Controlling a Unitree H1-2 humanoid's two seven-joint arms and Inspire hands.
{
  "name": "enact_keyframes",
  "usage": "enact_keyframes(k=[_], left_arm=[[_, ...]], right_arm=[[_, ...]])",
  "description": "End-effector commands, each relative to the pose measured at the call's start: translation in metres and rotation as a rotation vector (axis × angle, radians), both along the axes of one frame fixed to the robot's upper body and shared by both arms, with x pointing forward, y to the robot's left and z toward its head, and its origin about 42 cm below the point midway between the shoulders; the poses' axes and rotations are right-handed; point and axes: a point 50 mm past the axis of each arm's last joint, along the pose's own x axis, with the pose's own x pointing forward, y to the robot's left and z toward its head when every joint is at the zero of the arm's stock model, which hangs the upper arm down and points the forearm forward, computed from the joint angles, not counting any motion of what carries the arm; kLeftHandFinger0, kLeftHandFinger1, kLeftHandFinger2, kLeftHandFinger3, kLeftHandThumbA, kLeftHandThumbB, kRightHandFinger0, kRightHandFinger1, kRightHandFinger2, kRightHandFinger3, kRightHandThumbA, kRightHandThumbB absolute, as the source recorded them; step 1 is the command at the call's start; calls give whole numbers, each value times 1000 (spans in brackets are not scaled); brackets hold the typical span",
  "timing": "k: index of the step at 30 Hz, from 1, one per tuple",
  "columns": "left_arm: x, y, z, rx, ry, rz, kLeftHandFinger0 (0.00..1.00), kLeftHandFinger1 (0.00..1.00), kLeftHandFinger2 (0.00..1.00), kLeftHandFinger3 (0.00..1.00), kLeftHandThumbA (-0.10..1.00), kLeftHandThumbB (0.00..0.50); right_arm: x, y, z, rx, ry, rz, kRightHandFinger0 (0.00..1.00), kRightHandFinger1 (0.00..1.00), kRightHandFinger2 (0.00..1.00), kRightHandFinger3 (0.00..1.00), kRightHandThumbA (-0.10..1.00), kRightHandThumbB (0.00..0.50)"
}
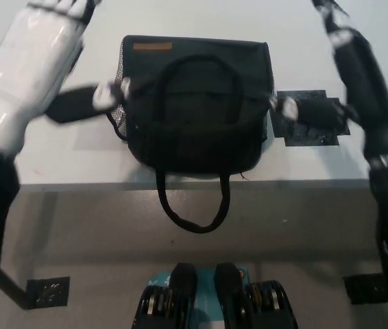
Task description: A soft travel bag is kept infront of the robot in the middle of the desk and the robot uses both its hands to press it to reduce its size
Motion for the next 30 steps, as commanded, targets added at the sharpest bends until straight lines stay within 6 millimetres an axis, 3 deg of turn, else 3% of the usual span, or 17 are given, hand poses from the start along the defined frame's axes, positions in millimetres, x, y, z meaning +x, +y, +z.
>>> enact_keyframes(k=[1, 5, 12, 20, 24, 30], left_arm=[[34, -8, 25, 58, 37, 100, 1000, 1000, 1000, 1000, 1000, 347], [68, -19, 26, 103, 102, 140, 1000, 1000, 1000, 1000, 1000, 322], [120, -28, 18, 102, 198, 212, 1000, 1000, 1000, 1000, 1000, 370], [153, -36, 1, 147, 286, 281, 1000, 1000, 1000, 1000, 1000, 352], [166, -43, -10, 161, 313, 299, 1000, 1000, 1000, 1000, 1000, 311], [167, -47, -39, 160, 401, 315, 1000, 1000, 1000, 1000, 1000, 318]], right_arm=[[32, 26, 28, -2, 107, 0, 1000, 1000, 1000, 1000, 1000, 287], [61, 37, 32, 19, 161, 0, 1000, 1000, 1000, 1000, 1000, 295], [109, 51, 31, 125, 301, -14, 1000, 1000, 1000, 1000, 1000, 261], [140, 66, 13, 171, 407, -27, 1000, 1000, 1000, 1000, 1000, 323], [146, 75, 4, 165, 440, -35, 1000, 1000, 1000, 1000, 1000, 302], [151, 85, -15, 117, 467, -40, 1000, 1000, 1000, 1000, 1000, 235]])
